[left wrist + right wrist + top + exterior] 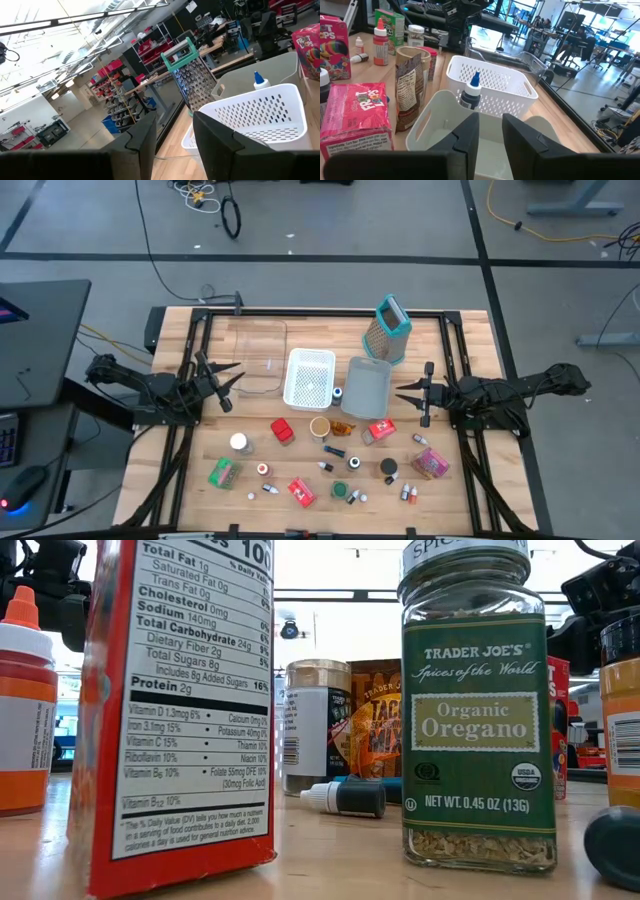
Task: Pick & Place Kitchen Items
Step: Put the large blue food coloring into the gray bin
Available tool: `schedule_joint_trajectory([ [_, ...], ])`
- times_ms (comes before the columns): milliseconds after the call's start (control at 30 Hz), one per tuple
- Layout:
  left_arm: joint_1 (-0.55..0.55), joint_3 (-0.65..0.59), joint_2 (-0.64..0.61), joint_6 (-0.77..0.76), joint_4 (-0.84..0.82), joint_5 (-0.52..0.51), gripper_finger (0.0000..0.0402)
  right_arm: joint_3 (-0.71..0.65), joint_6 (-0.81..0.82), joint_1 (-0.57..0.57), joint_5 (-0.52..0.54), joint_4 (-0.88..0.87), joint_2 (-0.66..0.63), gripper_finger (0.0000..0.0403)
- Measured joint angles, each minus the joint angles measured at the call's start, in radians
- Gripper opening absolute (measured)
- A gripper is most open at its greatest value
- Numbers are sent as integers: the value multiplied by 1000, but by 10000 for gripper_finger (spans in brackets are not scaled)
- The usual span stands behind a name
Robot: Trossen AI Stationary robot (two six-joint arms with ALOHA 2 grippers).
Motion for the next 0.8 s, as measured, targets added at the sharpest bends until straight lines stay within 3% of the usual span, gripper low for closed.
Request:
schedule_joint_trajectory([
  [233,0,0,0,0,0,0,138,0,46,0,-8,20,0,96],
  [367,0,0,0,0,0,0,138,0,166,0,-71,115,0,96],
  [500,0,0,0,1,0,0,138,0,135,0,-75,260,0,96],
  [667,2,0,0,334,-1,-7,138,0,-16,0,-78,488,0,96],
  [800,2,0,0,517,-1,-7,138,0,-148,0,-78,644,0,96],
])
